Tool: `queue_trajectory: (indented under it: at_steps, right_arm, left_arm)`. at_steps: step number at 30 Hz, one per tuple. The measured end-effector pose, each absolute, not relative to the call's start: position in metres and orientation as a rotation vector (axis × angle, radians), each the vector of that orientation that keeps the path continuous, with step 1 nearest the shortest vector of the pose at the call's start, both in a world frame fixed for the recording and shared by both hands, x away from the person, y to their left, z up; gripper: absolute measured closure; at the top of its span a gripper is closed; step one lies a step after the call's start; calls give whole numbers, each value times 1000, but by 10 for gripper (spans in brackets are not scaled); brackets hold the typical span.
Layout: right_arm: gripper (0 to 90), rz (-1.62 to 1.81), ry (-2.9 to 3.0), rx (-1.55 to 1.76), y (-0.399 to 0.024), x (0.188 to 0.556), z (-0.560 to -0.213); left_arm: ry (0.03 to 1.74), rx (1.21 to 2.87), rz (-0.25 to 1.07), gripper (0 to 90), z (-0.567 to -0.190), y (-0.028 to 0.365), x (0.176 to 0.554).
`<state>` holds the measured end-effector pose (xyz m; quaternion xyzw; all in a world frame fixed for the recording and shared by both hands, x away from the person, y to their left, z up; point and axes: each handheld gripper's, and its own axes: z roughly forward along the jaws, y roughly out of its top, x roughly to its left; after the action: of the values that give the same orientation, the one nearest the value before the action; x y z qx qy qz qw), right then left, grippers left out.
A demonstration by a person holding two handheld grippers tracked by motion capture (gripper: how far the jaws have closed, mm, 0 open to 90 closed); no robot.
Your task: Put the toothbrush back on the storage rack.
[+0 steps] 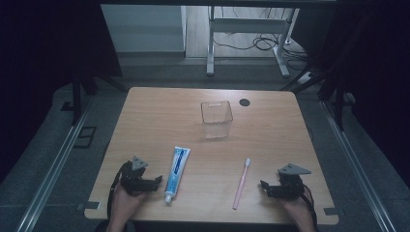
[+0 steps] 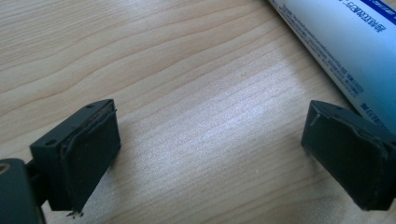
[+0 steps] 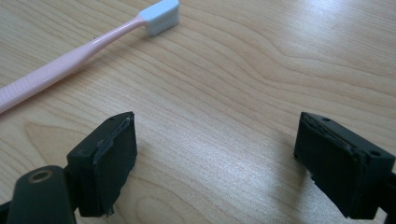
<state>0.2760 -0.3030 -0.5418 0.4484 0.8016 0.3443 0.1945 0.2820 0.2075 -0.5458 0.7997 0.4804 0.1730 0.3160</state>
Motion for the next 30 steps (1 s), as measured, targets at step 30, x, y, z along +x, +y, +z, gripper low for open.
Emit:
queue_trajectory:
  at_steps: [30]
  right_arm:
    - [328,1026,2271,1254,-303,272,-537]
  left_arm:
    - [1262,2114,455,21,-546,206,283]
